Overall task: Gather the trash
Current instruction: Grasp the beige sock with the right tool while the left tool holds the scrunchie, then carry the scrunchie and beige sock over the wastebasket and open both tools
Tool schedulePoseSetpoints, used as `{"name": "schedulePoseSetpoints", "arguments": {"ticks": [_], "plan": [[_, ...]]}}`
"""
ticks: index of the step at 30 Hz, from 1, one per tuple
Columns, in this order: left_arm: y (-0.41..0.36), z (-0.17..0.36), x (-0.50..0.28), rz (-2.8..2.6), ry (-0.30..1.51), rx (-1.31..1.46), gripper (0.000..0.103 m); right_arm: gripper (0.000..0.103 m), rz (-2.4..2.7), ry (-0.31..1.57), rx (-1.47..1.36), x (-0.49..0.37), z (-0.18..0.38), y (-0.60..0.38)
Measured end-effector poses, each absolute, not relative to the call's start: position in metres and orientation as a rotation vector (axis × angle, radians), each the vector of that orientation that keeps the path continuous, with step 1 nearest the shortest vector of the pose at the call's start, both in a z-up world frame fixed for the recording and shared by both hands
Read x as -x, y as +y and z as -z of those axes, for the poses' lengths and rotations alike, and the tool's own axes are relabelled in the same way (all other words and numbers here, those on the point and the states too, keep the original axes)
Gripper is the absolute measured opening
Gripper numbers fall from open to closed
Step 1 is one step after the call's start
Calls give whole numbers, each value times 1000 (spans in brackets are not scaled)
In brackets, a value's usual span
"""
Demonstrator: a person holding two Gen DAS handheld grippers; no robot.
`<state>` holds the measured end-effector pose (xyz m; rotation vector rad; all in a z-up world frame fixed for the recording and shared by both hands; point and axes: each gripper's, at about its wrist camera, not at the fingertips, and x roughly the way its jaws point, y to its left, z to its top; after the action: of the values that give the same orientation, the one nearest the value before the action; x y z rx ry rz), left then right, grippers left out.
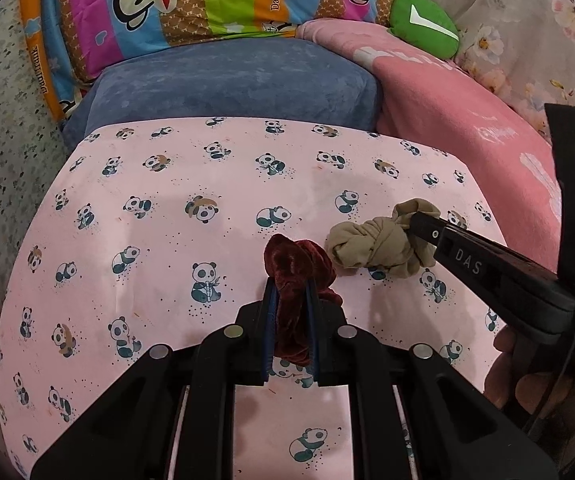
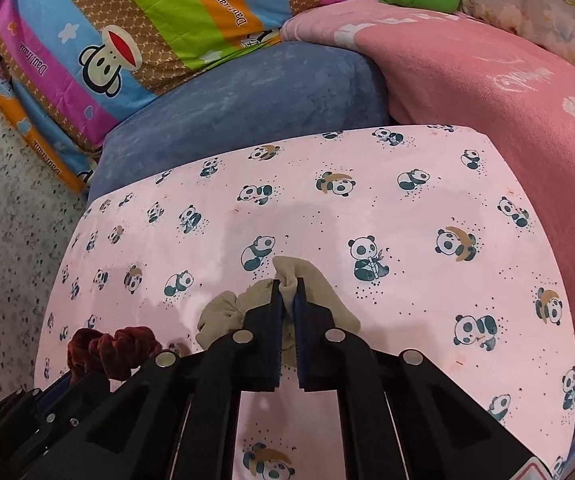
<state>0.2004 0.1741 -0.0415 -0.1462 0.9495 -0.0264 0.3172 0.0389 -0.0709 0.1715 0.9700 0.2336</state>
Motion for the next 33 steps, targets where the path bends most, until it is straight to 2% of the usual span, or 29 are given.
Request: {"name": "schedulePoseSetpoints", "arguments": {"ticks": [14, 33], "plan": [[122, 18, -169, 78, 927, 109, 13, 6, -220, 878, -141, -242, 24, 17], [-9, -5, -127, 275, 893, -18, 13, 6, -30, 768, -276, -143, -16, -134]]}}
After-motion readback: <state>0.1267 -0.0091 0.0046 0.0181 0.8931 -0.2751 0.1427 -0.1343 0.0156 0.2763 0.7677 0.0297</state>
